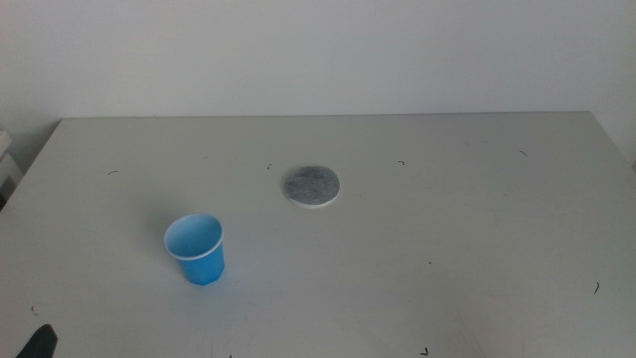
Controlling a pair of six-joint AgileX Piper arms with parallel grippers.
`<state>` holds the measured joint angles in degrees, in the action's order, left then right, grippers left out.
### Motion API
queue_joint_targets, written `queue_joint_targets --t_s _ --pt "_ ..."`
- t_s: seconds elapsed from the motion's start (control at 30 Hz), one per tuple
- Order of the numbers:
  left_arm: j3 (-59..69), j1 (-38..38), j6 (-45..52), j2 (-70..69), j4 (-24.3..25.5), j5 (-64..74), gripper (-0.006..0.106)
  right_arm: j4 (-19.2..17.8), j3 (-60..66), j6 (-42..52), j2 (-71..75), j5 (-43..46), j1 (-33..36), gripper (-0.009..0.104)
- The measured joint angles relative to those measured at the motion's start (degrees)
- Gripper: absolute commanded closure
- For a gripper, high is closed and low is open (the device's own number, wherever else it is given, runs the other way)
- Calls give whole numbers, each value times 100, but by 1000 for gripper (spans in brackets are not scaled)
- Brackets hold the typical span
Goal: Place an empty cup on a cup mat.
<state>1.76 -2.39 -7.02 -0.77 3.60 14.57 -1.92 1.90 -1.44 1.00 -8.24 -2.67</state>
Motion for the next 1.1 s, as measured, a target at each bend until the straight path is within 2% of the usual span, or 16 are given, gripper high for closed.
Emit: queue_joint_targets --t_s 0.13,0.37,1.1 --pt "-144 0 0 0 -13 50 -5 0 0 0 0 0 0 1" --pt "-1143 0 0 519 -80 468 -5 0 0 0 0 0 0 1" --pt "-6228 0 0 4949 -393 3462 -5 0 0 0 0 0 0 1"
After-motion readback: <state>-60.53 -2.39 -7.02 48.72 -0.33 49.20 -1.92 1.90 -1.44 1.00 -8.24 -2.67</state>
